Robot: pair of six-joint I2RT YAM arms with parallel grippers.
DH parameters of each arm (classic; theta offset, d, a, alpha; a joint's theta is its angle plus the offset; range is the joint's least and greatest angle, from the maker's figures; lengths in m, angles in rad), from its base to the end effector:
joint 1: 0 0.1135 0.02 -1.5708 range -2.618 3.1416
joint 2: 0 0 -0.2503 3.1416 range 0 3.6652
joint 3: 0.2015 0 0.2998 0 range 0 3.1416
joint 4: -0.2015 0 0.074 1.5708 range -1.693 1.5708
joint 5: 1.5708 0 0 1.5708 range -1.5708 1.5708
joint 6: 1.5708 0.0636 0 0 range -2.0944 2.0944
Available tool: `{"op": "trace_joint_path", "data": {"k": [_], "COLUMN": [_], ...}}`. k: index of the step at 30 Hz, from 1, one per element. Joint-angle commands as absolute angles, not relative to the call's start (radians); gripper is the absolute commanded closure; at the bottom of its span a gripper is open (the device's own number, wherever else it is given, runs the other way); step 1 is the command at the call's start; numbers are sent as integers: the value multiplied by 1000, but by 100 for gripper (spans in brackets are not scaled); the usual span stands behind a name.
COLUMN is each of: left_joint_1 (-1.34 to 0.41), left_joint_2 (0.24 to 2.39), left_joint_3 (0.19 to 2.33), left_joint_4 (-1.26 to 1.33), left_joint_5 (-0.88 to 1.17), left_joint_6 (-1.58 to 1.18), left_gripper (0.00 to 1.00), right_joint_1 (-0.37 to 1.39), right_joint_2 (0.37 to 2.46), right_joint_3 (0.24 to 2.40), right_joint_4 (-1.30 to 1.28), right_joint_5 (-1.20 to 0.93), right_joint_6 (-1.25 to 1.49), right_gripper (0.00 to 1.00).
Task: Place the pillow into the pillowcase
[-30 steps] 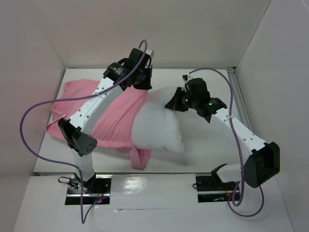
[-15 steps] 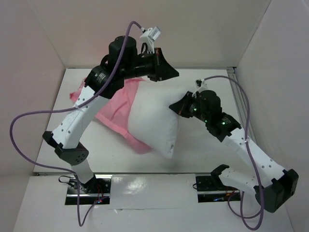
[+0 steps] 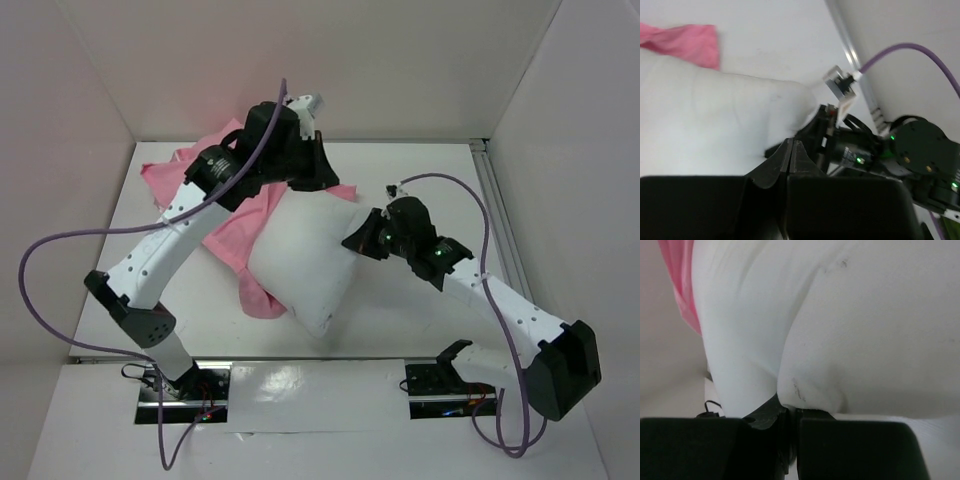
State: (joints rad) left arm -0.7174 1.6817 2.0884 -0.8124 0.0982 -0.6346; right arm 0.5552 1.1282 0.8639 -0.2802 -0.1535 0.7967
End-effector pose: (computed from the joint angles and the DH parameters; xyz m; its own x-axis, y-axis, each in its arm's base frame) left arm 0.3123 -0.2807 0.4794 -0.6676 -0.2005 -0.7170 0.4053 0.7100 -0.5759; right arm 0.2745 0.1817 0.2500 -0.7597 0.3603 -0.5413 -0.1271 0.7341 0.6670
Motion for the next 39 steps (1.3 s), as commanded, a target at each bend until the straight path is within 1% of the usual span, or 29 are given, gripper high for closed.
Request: {"op": "trace_joint_path", "data": {"k": [1,3,4,5,6,7,8,9,10,12,14,17,18,19,20,22,23,24,25,26,28,30,32,33,34,36,37,38,39], "left_joint_1": [-703,-692,-692,-680,-680,-680,-670,-670,-670,-670,-681,-713,-713,-713,-713,-713,-713,-713,-713,-713,-713,-723,-723,-723,-723,-732,-732,-732,-744], "left_joint_2": [1580,1548,1539,1529,1529,1514,1500,1500,1491,1491,1491,1482,1473,1459,1459,1450,1439,1439,1439,1439,1430,1419,1419,1410,1410,1410,1420,1420,1431], "left_joint_3": [2060,2060,2060,2060,2060,2051,2033,2017,1979,1927,1841,1766,1750,1740,1727,1718,1706,1706,1697,1697,1687,1671,1642,1632,1614,1594,1583,1562,1562], "left_joint_4": [-925,-990,-1015,-1043,-1070,-1125,-1149,-1169,-1189,-1203,-1203,-1212,-1203,-1203,-1203,-1203,-1203,-1203,-1215,-1224,-1242,-1255,-1255,-1255,-1255,-1275,-1275,-1275,-1275], "left_joint_5": [-130,-184,-233,-257,-280,-319,-331,-331,-331,-309,-291,-331,-331,-342,-342,-342,-342,-342,-342,-342,-342,-342,-330,-330,-330,-330,-330,-330,-330], "left_joint_6": [-597,-597,-597,-597,-597,-597,-606,-606,-617,-641,-693,-755,-781,-790,-790,-801,-810,-810,-822,-822,-842,-853,-853,-853,-853,-865,-865,-874,-874], "left_gripper": [91,90,90,88,86,79,71,60,39,29,24,24,24,24,24,24,24,24,24,24,23,18,8,6,3,0,0,0,0], "right_joint_1": [679,762,834,859,877,894,905,905,894,827,754,675,591,542,443,341,278,278,278,334,418,565,644,690,702,681,661,638,596], "right_joint_2": [1120,1166,1190,1247,1273,1287,1287,1243,1211,1126,1094,1092,1107,1145,1166,1259,1357,1409,1455,1492,1529,1473,1434,1416,1381,1353,1342,1342,1342], "right_joint_3": [839,859,923,983,1056,1171,1202,1219,1229,1229,1217,1180,1180,1171,1152,1129,1129,1129,1149,1176,1177,1114,1083,1074,1074,1074,1063,1063,1063], "right_joint_4": [-95,-75,-101,-159,-264,-469,-538,-584,-630,-653,-663,-592,-575,-534,-505,-403,-376,-364,-364,-376,-365,-328,-316,-316,-362,-399,-399,-399,-399], "right_joint_5": [-262,-262,-271,-284,-208,-134,-73,27,63,119,150,164,137,62,20,-160,-261,-285,-294,-295,-295,-295,-282,-267,-189,-121,-104,-104,-127], "right_joint_6": [859,848,818,698,631,582,505,483,468,430,430,448,462,472,494,494,503,503,486,463,463,472,472,472,472,462,462,453,437], "right_gripper": [100,100,100,100,97,85,30,11,0,0,0,19,26,42,46,46,46,52,63,82,94,100,100,100,92,73,47,36,29]}}
